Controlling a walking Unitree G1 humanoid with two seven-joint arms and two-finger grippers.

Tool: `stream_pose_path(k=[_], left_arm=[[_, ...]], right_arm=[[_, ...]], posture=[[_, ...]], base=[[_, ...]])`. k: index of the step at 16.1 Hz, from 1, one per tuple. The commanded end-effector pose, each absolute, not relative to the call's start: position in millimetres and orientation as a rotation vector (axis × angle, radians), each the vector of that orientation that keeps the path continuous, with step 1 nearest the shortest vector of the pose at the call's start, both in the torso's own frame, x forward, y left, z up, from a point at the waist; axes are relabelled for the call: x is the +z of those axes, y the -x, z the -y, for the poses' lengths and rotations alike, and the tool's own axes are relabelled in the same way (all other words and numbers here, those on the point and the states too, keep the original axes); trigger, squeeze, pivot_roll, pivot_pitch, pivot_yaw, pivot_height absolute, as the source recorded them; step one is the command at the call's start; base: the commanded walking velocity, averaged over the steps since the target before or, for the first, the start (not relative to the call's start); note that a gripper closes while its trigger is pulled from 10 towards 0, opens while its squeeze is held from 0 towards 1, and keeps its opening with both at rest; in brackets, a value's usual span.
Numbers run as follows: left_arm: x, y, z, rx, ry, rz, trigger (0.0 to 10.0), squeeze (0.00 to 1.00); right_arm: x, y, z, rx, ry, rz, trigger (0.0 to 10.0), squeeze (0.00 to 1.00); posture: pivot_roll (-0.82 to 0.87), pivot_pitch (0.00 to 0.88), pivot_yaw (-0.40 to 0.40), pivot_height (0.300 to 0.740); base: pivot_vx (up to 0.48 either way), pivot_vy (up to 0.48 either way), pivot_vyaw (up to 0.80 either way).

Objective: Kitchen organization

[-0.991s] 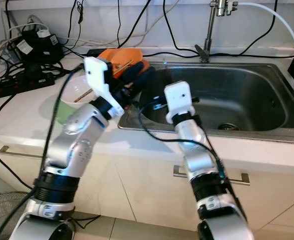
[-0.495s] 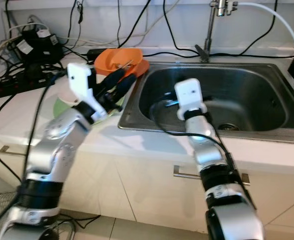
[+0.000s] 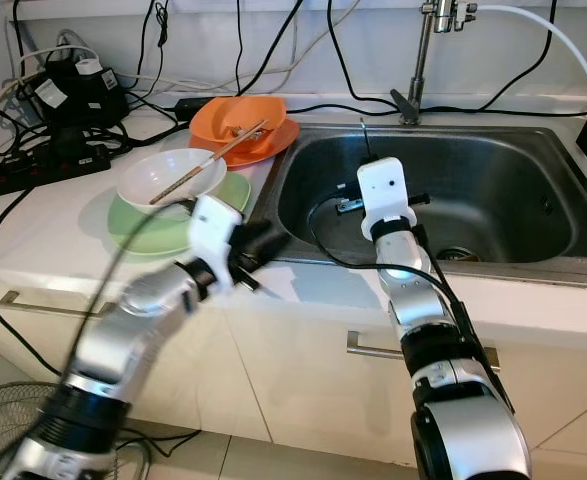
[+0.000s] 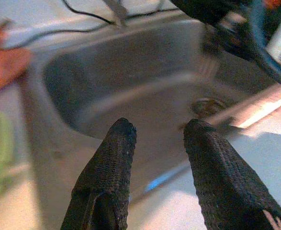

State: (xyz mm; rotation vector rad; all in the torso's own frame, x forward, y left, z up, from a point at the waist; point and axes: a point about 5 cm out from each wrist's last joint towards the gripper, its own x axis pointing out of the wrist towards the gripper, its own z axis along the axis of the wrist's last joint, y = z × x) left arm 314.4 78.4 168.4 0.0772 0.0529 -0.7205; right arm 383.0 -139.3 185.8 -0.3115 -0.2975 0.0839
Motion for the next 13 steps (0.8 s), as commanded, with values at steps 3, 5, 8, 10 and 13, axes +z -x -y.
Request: stream_pose_path(k=[3, 5, 8, 10, 13], left_arm=[[166, -309, -73, -0.761, -0.093, -0.083, 10.0, 0.00], [162, -305, -70, -0.784, -0.102, -0.102, 10.0, 0.00], [159, -303, -68, -0.802, -0.126, -0.120, 10.0, 0.00], [157, -300, -64, -0.826, -0.124, -0.126, 10.0, 0.00], [156, -295, -57, -0.847, -0.116, -0.132, 10.0, 0.00]], right_arm=[[189, -387, 131, 0.102, 0.320, 0.301, 10.0, 0.00], [184, -387, 128, 0.115, 0.324, 0.285, 10.0, 0.00], [174, -386, 126, 0.122, 0.331, 0.253, 10.0, 0.00], [172, -386, 126, 0.122, 0.326, 0.251, 10.0, 0.00], [167, -385, 125, 0.123, 0.325, 0.237, 10.0, 0.00]], posture=[[0.09, 0.012, 0.101, 0.740], [0.09, 0.012, 0.100, 0.740], [0.10, 0.013, 0.096, 0.740], [0.09, 0.016, 0.097, 0.740], [0.10, 0.020, 0.094, 0.740]], base=[[0.000, 0.000, 0.00], [0.000, 0.000, 0.00], [0.000, 0.000, 0.00], [0.000, 0.000, 0.00], [0.000, 0.000, 0.00]])
